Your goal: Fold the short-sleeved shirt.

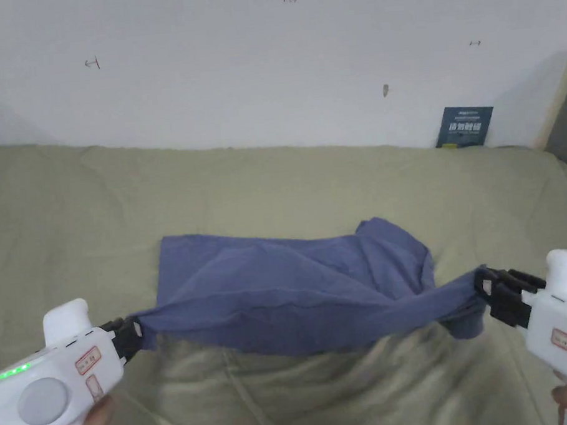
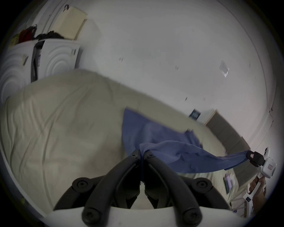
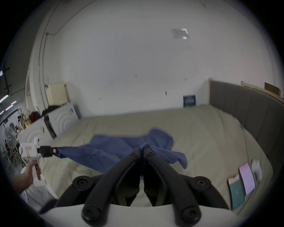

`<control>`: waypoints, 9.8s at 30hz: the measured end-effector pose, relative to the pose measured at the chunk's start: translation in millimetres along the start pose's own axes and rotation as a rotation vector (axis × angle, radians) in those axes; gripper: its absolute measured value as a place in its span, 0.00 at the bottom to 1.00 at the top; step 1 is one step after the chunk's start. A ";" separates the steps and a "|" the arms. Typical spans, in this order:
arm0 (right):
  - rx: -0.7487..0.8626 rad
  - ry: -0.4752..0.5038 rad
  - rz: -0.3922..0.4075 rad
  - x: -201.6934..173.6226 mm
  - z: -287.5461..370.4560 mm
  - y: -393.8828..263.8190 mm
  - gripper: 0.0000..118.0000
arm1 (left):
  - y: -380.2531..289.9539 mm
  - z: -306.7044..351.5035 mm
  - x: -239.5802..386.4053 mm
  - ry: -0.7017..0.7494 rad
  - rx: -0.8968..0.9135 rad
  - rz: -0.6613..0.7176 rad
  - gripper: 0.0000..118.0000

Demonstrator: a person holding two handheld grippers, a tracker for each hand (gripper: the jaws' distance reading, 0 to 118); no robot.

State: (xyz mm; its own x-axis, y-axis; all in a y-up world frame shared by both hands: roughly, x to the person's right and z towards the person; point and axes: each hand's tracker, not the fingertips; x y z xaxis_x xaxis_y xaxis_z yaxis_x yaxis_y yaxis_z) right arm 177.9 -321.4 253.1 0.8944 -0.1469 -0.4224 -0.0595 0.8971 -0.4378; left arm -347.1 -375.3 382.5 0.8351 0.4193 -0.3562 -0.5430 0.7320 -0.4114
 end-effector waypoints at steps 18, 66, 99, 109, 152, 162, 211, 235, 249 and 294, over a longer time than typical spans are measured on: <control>-0.300 -0.103 0.032 27.2 41.4 -124.8 0.91 | -65.7 51.4 -38.1 0.026 -0.140 -0.228 0.54; -0.311 -0.202 0.191 -39.2 80.9 -105.7 0.01 | -68.2 15.4 -21.7 0.015 -0.303 -0.389 0.00; -0.375 0.084 -0.157 34.0 -33.4 16.7 0.02 | 35.6 -2.3 8.7 -0.076 -0.240 -0.285 0.00; -0.448 0.050 -0.192 55.4 -168.2 63.4 0.02 | 85.6 -129.3 3.4 0.023 -0.318 -0.094 0.00; 0.003 -0.179 0.241 -83.7 64.2 -86.1 0.01 | -58.7 62.3 30.3 0.142 0.199 -0.454 0.00; -0.037 -0.153 0.191 -78.7 13.8 -64.8 0.02 | -15.7 -110.2 -11.8 0.140 -0.284 -0.275 0.98; -0.437 -0.168 0.046 31.4 -160.2 -35.3 0.08 | 7.4 -105.4 6.5 0.081 -0.256 -0.283 0.05; -0.496 -0.124 -0.016 13.1 24.6 -92.0 0.08 | -33.2 44.0 5.7 0.080 -0.287 -0.342 0.05; 0.049 -0.346 0.157 -37.0 92.0 -93.2 0.92 | -45.0 112.9 0.3 0.050 0.009 -0.392 1.00; -0.264 -0.108 0.124 -59.7 -40.9 -44.7 0.01 | 38.5 -212.2 1.4 0.161 -0.350 -0.566 0.04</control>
State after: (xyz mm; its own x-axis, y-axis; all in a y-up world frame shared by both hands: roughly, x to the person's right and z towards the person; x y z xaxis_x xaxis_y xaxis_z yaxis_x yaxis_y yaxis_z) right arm 109.0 -369.7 265.5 0.9143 0.0149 -0.4047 -0.2714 0.7642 -0.5851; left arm -385.6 -460.5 188.2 0.9899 -0.0818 -0.1155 -0.0458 0.5866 -0.8085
